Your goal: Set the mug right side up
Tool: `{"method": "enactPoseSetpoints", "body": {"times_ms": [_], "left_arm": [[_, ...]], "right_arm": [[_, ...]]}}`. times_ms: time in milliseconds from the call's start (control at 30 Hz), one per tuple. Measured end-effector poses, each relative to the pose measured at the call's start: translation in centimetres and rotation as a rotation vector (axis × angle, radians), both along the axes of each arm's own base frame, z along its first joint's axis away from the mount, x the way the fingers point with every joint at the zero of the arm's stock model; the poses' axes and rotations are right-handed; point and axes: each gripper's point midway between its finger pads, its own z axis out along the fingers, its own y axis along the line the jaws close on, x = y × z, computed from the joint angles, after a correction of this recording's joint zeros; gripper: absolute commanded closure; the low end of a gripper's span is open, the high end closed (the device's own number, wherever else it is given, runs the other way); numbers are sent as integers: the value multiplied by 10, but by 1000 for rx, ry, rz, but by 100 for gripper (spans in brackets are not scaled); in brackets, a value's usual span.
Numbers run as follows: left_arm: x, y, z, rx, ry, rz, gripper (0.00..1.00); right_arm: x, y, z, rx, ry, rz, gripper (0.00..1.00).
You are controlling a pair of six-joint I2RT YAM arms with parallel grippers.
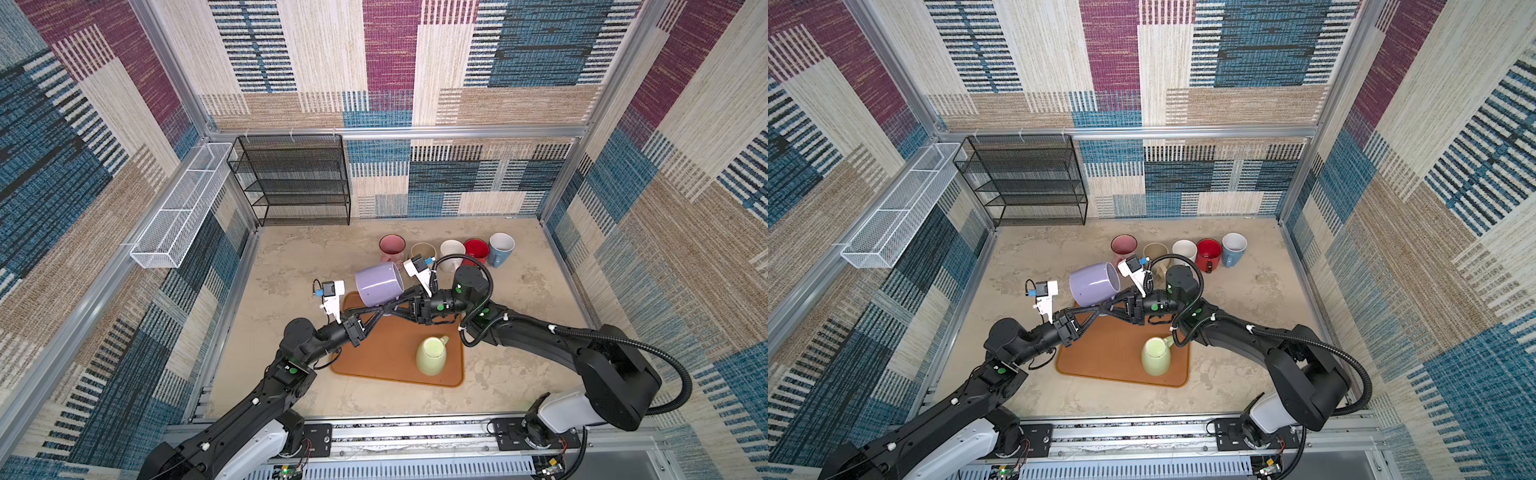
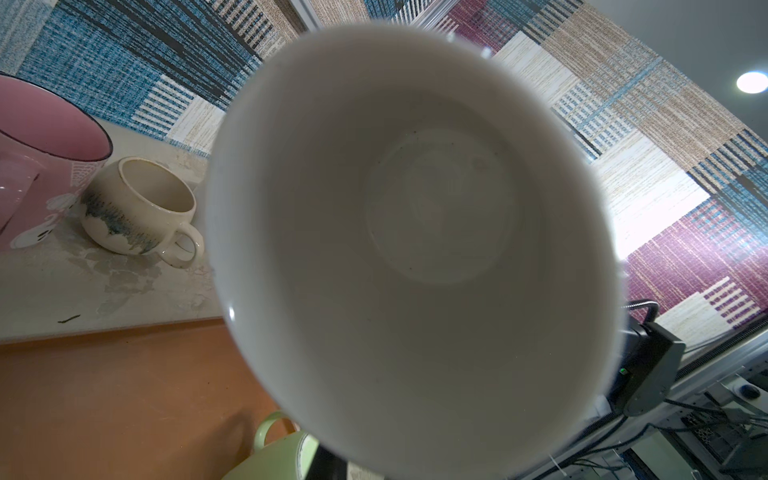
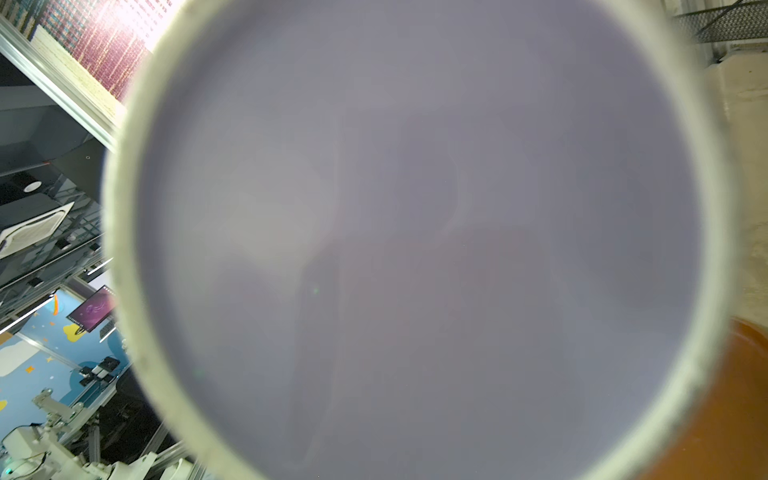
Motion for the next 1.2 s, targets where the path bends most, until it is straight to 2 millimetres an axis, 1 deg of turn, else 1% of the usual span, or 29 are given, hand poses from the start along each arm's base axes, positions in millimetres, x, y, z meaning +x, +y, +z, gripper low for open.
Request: {"method": "enactPoseSetpoints", "body": {"times_ms": [100, 233, 400, 633, 667, 800, 1000, 1100, 1200], "left_arm": [[-1, 1, 1, -3, -6, 2, 100], [-2, 2, 3, -6, -13, 4, 100], [-2, 2, 3, -5, -12, 3, 100], [1, 1, -3, 4, 6, 7, 100], [1, 1, -3, 4, 7, 7, 100], [1, 1, -3, 4, 6, 6, 100], [2, 0, -4, 7, 11, 6, 76], [1, 0, -3, 6, 6, 2, 67], [1, 0, -1, 1, -2, 1, 64]], "right_arm": [[1, -3, 2, 1, -3, -4, 65], [3, -5, 3, 1, -4, -9, 65], [3, -5, 3, 1, -3, -8, 74], [4, -4, 0, -2, 3, -9, 98], [4, -4, 0, -2, 2, -10, 100], [4, -4, 0, -2, 1, -10, 100], [5, -3, -1, -3, 7, -10, 100], [4, -3, -1, -6, 28, -9, 100], [5, -3, -2, -6, 34, -9, 100]]}}
